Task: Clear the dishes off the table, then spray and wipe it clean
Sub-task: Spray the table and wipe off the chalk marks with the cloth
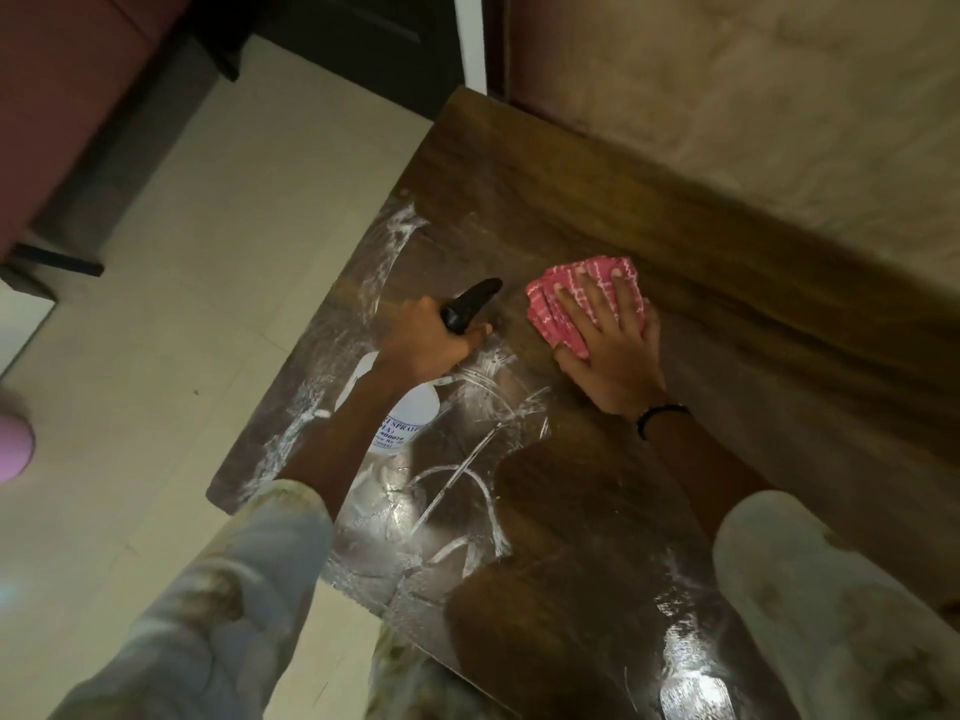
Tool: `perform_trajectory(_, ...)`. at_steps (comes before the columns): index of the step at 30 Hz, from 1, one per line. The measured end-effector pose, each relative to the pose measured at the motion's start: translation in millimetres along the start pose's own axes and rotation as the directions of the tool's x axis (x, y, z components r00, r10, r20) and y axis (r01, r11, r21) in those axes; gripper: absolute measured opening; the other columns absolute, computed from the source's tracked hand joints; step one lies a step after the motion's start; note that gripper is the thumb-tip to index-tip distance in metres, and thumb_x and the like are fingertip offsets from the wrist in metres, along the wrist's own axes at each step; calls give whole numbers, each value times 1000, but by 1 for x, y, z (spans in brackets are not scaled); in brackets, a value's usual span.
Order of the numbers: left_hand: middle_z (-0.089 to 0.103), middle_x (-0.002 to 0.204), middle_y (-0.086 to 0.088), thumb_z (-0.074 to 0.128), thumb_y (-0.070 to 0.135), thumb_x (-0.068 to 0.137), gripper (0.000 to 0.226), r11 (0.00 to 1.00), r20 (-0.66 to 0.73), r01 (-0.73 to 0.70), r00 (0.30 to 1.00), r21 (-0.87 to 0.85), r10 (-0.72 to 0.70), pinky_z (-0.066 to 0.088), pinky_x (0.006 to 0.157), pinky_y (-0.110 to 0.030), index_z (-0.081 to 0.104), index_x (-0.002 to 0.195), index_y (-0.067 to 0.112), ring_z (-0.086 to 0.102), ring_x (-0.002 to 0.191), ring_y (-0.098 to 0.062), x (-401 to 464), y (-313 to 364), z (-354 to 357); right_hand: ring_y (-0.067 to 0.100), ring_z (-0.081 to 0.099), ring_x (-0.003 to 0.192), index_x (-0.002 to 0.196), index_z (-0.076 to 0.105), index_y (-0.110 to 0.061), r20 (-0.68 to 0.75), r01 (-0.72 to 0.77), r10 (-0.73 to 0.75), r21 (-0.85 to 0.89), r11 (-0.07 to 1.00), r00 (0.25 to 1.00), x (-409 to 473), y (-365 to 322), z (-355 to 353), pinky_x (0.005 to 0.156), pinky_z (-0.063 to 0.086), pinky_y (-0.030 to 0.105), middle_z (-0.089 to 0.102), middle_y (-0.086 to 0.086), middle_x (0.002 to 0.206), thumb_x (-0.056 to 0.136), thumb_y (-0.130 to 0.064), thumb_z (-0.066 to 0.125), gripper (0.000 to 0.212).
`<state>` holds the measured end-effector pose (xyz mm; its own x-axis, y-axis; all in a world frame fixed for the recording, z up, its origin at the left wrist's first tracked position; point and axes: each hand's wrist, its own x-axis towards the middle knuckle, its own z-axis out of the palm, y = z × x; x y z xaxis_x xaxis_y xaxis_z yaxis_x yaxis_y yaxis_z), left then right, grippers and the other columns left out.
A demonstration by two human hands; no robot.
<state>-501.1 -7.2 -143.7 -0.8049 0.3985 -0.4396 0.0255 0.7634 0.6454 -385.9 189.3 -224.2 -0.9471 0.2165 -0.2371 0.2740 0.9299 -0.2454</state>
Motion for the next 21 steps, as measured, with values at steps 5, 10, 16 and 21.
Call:
perform_trajectory(5,60,73,-7,69,30,82,37,991,-57,130,990,36,-128,40,42,-13,63,102,0,54,53,-8,1,-3,3,24,-11,147,151,8,-37,-3,17,-17,22,1000,1000,1,1,-1,114,-2,54,0,-7,161,79,-68,10,78)
perform_trajectory(10,60,70,-11,68,31,83,34,977,-106,167,982,132,-154,41,48,-22,63,92,-2,55,53,-18,2,3,-4,28,4,148,150,22,-36,-80,33,-30,32,999,996,0,2,3,112,8,58,14,-4,160,81,-66,19,75)
perform_trajectory(16,70,84,-20,69,45,71,49,966,-126,244,964,82,-232,58,67,-43,65,100,6,67,72,-36,12,1,-25,31,20,144,146,31,-35,-116,10,-8,23,1000,993,0,-1,7,109,18,59,29,-3,155,82,-62,30,69)
perform_trajectory(21,71,80,-16,63,47,69,49,960,-117,210,975,185,-191,59,68,-41,69,99,8,69,71,-34,16,2,-39,33,26,142,145,35,-34,-140,-69,73,30,997,988,5,-16,8,107,23,61,35,0,152,84,-58,33,66)
